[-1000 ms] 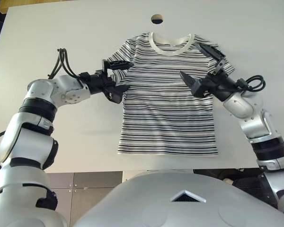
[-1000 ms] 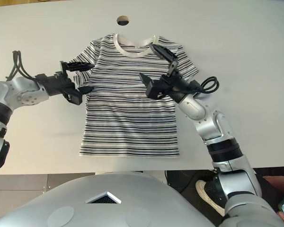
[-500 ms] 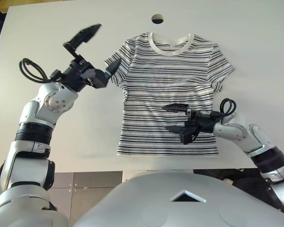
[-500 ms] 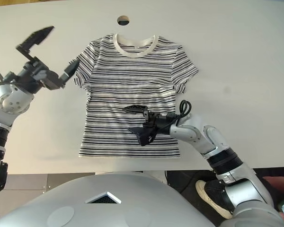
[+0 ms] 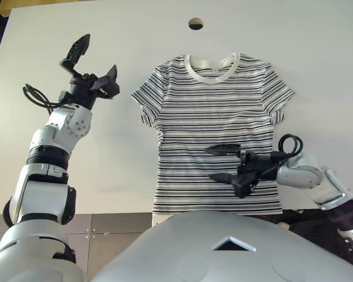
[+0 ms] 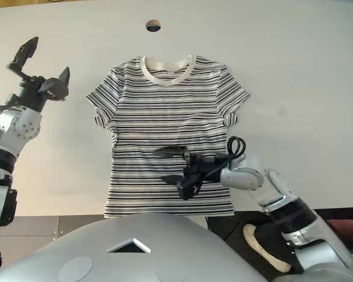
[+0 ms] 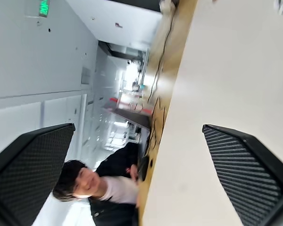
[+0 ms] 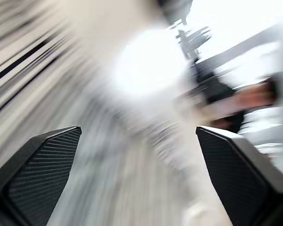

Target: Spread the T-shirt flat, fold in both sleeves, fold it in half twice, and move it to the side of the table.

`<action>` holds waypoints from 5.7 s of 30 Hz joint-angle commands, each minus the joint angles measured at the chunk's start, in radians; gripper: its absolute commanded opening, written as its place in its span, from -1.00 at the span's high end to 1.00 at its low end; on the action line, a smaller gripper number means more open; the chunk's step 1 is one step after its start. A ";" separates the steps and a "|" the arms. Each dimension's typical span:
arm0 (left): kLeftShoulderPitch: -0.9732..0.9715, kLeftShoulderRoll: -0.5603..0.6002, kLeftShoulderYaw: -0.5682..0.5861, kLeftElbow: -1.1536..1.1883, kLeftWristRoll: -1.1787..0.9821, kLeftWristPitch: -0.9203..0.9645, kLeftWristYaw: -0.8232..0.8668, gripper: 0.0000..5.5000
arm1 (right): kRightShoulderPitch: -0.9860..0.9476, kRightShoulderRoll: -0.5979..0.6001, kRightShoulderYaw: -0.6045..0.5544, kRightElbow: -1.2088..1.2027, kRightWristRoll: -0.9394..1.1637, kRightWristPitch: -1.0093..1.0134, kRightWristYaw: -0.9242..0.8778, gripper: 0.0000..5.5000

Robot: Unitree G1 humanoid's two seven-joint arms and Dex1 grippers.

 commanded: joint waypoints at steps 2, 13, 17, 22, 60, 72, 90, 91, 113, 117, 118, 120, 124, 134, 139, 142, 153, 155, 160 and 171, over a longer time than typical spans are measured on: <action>-0.036 0.048 -0.108 0.013 0.124 0.029 0.021 -0.83 | -0.056 0.151 -0.158 -0.019 0.101 0.115 -0.152 -0.64; 0.008 0.115 -0.275 -0.112 0.147 -0.172 -0.239 -0.83 | -0.143 0.269 -0.373 0.142 0.023 0.291 -0.344 -0.64; 0.006 0.091 -0.280 -0.156 0.132 -0.176 -0.252 -0.83 | -0.141 0.277 -0.376 0.150 0.014 0.280 -0.348 -0.64; -0.018 0.058 -0.293 -0.142 0.157 -0.145 -0.231 -0.83 | -0.141 0.282 -0.378 0.171 0.002 0.265 -0.354 -0.64; -0.015 0.017 -0.275 -0.088 0.118 -0.018 -0.075 0.96 | -0.131 0.297 -0.406 0.200 0.027 0.227 -0.336 -0.63; -0.006 -0.125 -0.239 -0.216 0.071 -0.034 -0.024 0.96 | -0.121 0.301 -0.434 0.226 0.021 0.217 -0.344 -0.63; 0.006 -0.272 -0.163 -0.326 -0.047 -0.001 -0.068 0.12 | -0.364 0.054 -0.463 0.801 -0.321 0.141 -0.615 -0.63; 0.021 -0.283 -0.138 -0.355 -0.095 -0.017 -0.072 0.04 | -0.408 0.012 -0.434 0.875 -0.389 0.152 -0.657 -0.63; 0.194 -0.284 0.074 -0.601 -0.307 -0.026 -0.230 -0.04 | -0.429 -0.230 -0.009 0.999 -0.572 -0.026 -0.305 -0.63; 0.207 -0.283 0.083 -0.592 -0.306 -0.026 -0.226 -0.04 | -0.445 -0.199 0.005 1.054 -0.611 0.013 -0.379 -0.63; 0.210 -0.284 0.084 -0.590 -0.305 -0.026 -0.225 -0.04 | -0.452 -0.193 0.009 1.070 -0.619 0.020 -0.398 -0.63; 0.213 -0.287 0.088 -0.584 -0.304 -0.024 -0.222 -0.04 | -0.464 -0.183 0.022 1.099 -0.637 0.031 -0.432 -0.63; 0.219 -0.291 0.095 -0.576 -0.307 -0.024 -0.220 -0.04 | -0.477 -0.165 0.047 1.140 -0.656 0.034 -0.471 -0.63; 0.210 -0.304 0.092 -0.543 -0.303 -0.034 -0.218 -0.05 | -0.495 -0.107 0.108 1.202 -0.672 0.012 -0.536 -0.26; 0.210 -0.313 0.088 -0.540 -0.302 -0.039 -0.221 -0.05 | -0.519 -0.081 0.136 1.293 -0.686 0.026 -0.588 0.17; 0.209 -0.319 0.086 -0.538 -0.301 -0.042 -0.222 -0.05 | -0.531 -0.080 0.146 1.330 -0.683 0.027 -0.609 0.39; 0.210 -0.319 0.084 -0.540 -0.291 -0.054 -0.223 -0.05 | -0.562 -0.059 0.187 1.429 -0.689 0.026 -0.660 0.94; 0.210 -0.321 0.083 -0.538 -0.291 -0.055 -0.223 -0.05 | -0.560 -0.063 0.186 1.424 -0.686 0.022 -0.674 0.96; 0.207 -0.326 0.085 -0.532 -0.294 -0.057 -0.220 -0.05 | -0.534 -0.092 0.140 1.329 -0.637 -0.019 -0.709 0.96; 0.179 -0.342 0.078 -0.471 -0.285 -0.067 -0.213 -0.05 | -0.475 -0.082 0.010 1.126 -0.508 -0.032 -0.698 0.96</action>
